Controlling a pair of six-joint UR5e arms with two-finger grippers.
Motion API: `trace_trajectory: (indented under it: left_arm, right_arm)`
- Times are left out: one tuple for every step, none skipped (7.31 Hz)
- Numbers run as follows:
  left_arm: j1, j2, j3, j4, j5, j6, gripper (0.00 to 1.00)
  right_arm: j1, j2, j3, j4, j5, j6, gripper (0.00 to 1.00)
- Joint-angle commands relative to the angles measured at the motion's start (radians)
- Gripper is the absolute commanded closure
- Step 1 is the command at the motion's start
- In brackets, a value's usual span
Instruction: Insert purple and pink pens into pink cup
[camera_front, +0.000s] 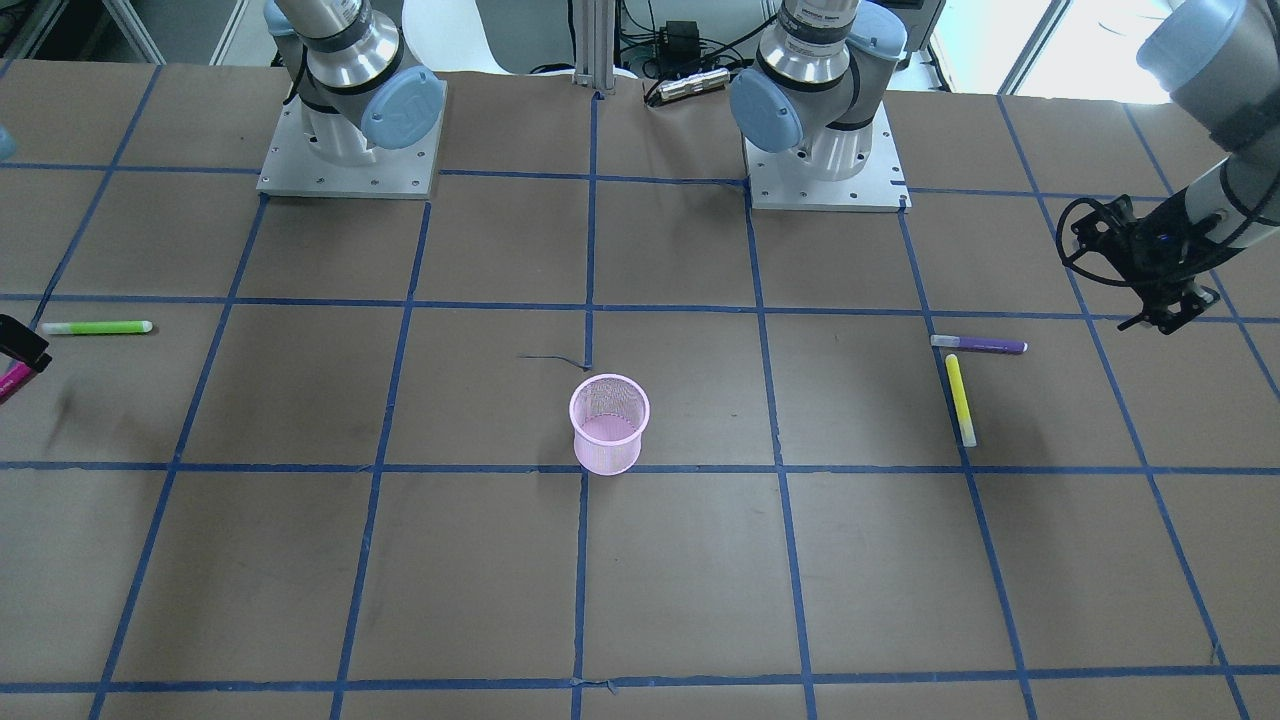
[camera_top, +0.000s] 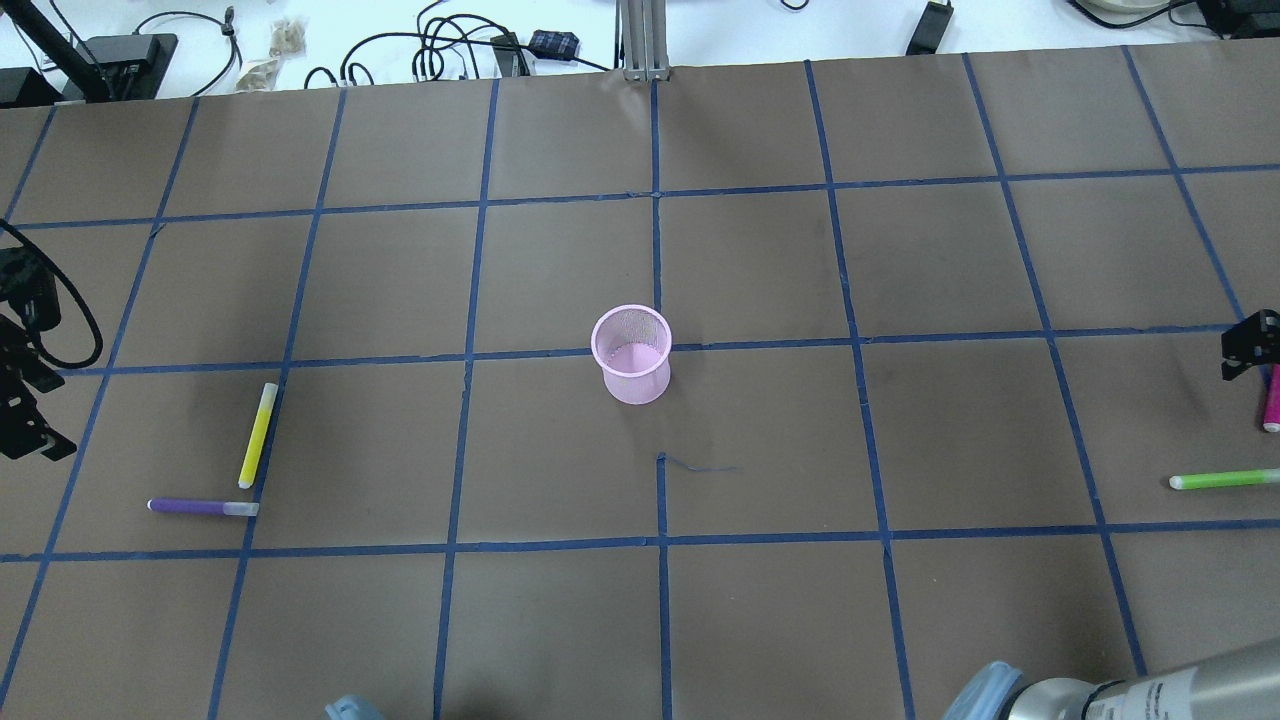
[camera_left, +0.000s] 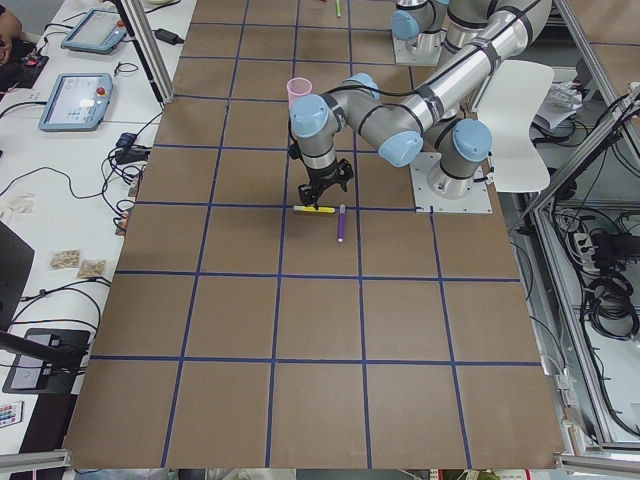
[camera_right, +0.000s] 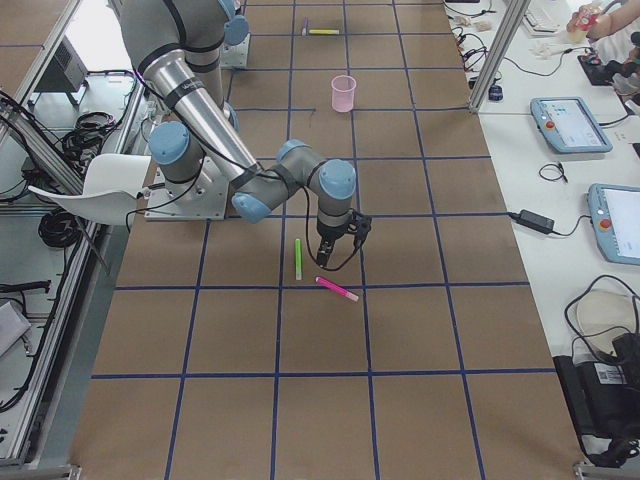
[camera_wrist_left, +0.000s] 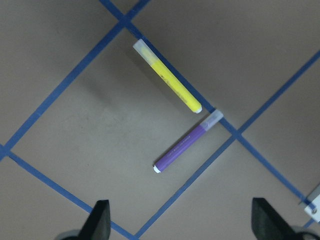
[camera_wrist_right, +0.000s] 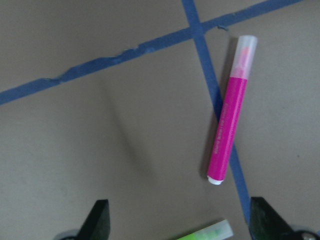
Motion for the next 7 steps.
trace_trajectory:
  left_arm:
    - [0.014,-0.004,-0.120,0.196,0.006,0.298,0.00]
    - [0.035,-0.004,-0.166,0.251,0.001,0.394,0.00]
    - [0.058,-0.007,-0.191,0.260,-0.090,0.530,0.00]
    - [0.072,-0.020,-0.200,0.273,-0.117,0.583,0.00]
    - [0.075,-0.037,-0.211,0.292,-0.120,0.617,0.00]
    - [0.078,-0.048,-0.243,0.355,-0.124,0.625,0.00]
    - [0.093,-0.059,-0.296,0.431,-0.123,0.630,0.00]
  right_arm:
    - [-0.058,0.079,0.000,-0.063,0.006,-0.111,0.13]
    - [-0.064,0.108,-0.001,-0.093,0.006,-0.117,0.14]
    - [-0.064,0.128,0.002,-0.121,0.006,-0.116,0.14]
    - [-0.064,0.133,-0.003,-0.120,0.004,-0.117,0.20]
    - [-0.064,0.135,0.002,-0.120,0.006,-0.116,0.34]
    - [-0.064,0.135,0.002,-0.114,0.004,-0.114,0.47]
    - [-0.064,0.135,0.000,-0.110,0.004,-0.114,0.61]
